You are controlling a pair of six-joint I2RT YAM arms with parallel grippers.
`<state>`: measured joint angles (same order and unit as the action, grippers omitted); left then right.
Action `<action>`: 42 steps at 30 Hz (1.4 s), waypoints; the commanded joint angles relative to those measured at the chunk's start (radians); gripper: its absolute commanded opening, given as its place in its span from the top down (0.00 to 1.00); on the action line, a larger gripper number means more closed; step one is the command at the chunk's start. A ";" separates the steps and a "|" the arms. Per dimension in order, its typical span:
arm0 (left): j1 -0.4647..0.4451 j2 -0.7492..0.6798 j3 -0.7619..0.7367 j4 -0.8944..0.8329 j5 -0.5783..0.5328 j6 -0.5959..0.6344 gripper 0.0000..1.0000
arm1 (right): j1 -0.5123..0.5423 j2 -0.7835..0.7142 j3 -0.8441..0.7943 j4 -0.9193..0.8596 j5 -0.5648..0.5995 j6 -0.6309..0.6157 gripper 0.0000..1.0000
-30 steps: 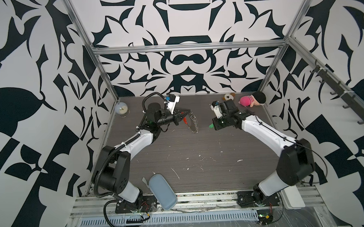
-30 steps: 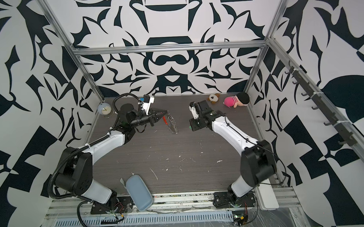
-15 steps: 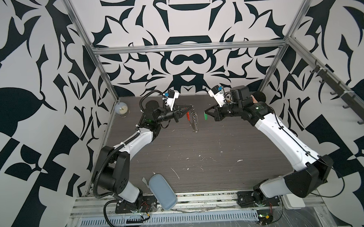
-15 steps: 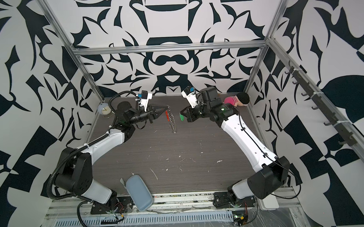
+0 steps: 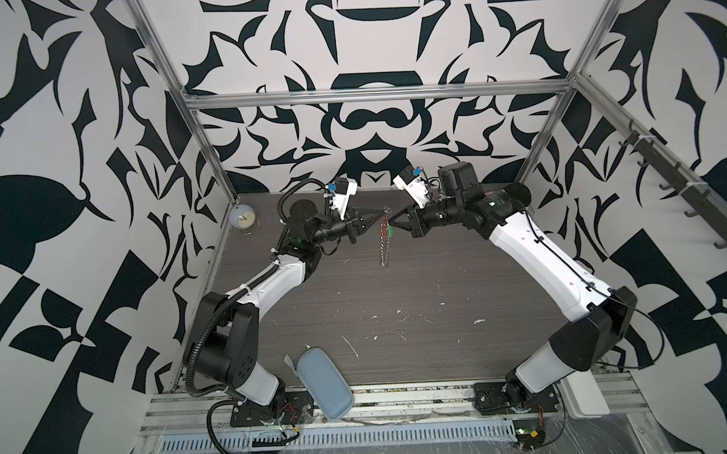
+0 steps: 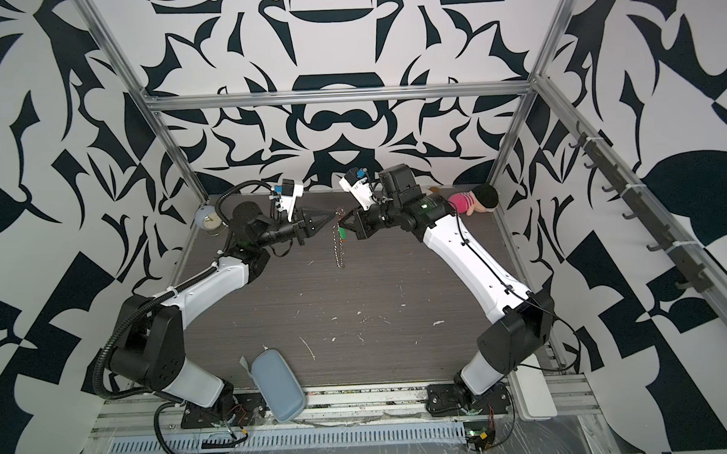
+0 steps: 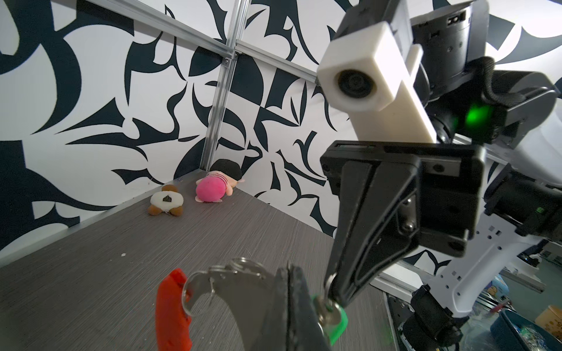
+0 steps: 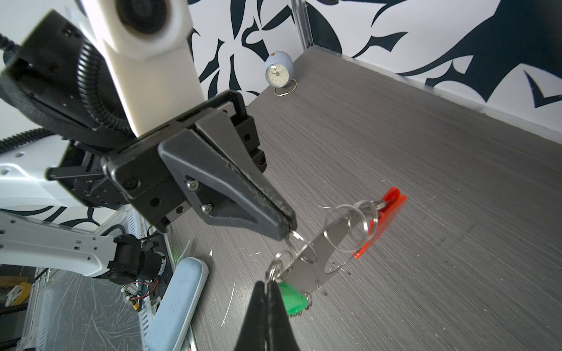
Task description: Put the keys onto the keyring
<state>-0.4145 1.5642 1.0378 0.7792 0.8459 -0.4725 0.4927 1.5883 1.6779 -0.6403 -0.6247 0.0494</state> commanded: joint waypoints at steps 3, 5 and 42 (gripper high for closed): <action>-0.003 0.001 0.040 0.049 0.026 -0.009 1.00 | 0.000 -0.003 0.063 0.025 0.019 0.024 1.00; -0.004 0.003 0.039 0.048 0.030 -0.009 1.00 | 0.001 0.002 0.071 0.034 0.044 0.045 1.00; -0.004 0.003 0.002 0.044 -0.010 0.021 1.00 | -0.075 0.007 -0.272 -0.078 0.555 0.171 1.00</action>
<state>-0.4156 1.5650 1.0428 0.8017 0.8474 -0.4660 0.4278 1.5913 1.5043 -0.6907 -0.2131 0.2352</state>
